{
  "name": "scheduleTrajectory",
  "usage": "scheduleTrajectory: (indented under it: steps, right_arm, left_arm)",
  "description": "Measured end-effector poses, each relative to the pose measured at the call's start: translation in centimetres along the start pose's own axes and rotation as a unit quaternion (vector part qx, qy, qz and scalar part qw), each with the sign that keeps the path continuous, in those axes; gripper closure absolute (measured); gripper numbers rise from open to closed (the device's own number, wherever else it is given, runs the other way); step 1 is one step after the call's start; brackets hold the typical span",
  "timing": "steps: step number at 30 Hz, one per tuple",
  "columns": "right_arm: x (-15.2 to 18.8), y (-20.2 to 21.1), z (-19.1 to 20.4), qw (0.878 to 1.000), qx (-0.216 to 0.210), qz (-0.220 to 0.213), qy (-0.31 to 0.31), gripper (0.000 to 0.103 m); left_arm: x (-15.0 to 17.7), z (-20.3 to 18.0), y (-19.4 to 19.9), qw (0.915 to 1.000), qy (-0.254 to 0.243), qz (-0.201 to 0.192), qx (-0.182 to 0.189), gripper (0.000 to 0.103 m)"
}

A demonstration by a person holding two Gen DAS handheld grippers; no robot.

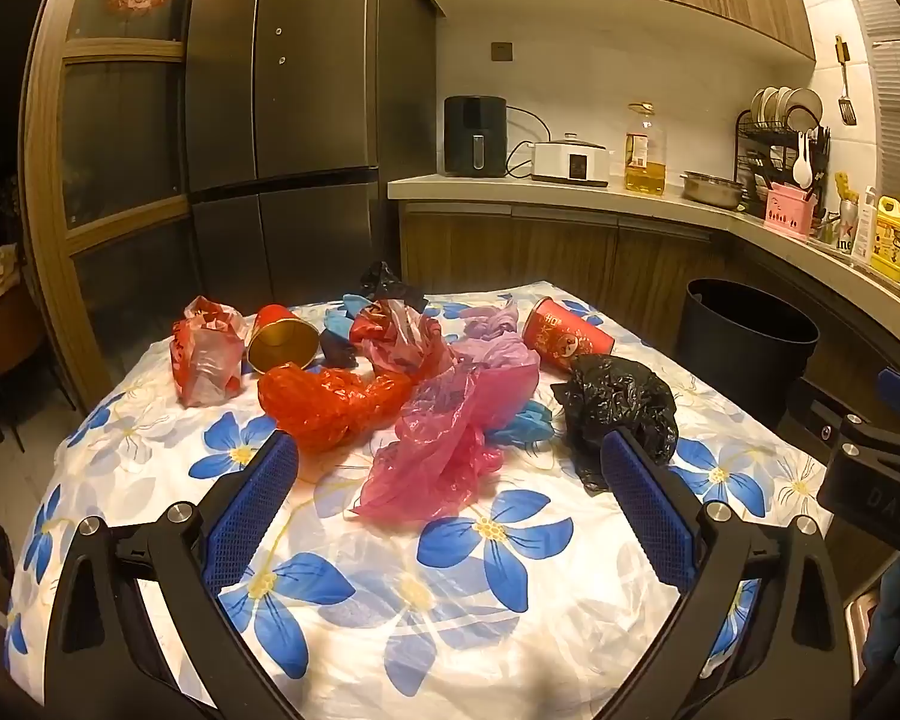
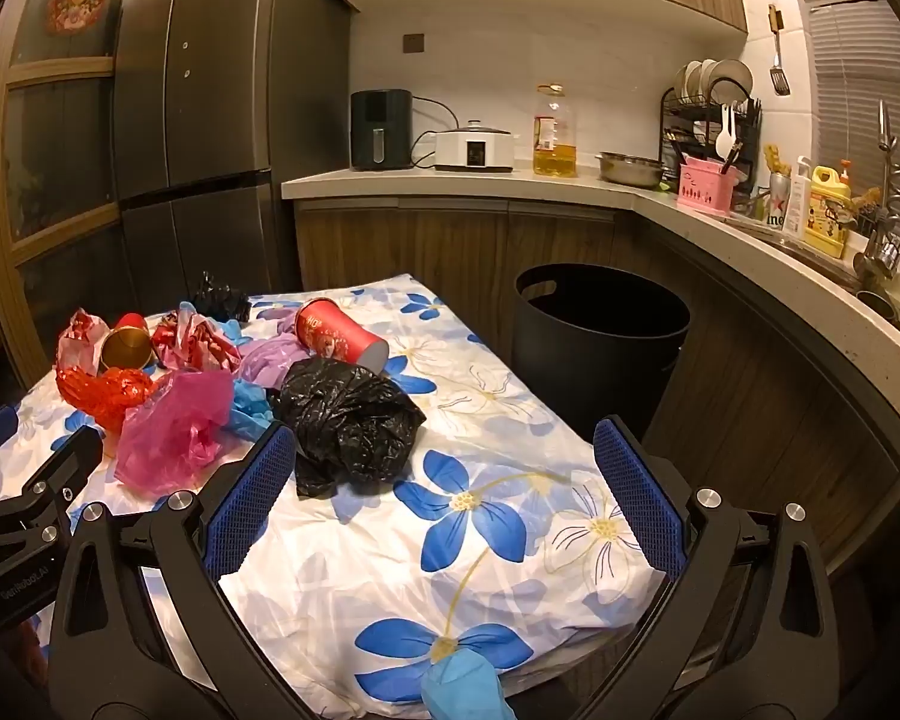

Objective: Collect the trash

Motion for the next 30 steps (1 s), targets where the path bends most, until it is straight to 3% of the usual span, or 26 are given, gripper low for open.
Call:
scheduleTrajectory:
  steps: [30]
  right_arm:
    - [0.22, 0.11, -0.01, 1.000, 0.000, -0.002, 0.000, 0.005]
  left_arm:
    - [0.08, -0.16, 0.09, 1.0000, -0.001, -0.001, 0.001, 0.006]
Point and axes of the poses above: each gripper's, at about its wrist camera, not at the fingertips, and y roughly against the way its jaws point, z to its left, x to its underside, the point moved 9 cm from there along -y, roughly the way its jaws point, and after that the axes turned 9 degrees about x, right-handed, at the moved point
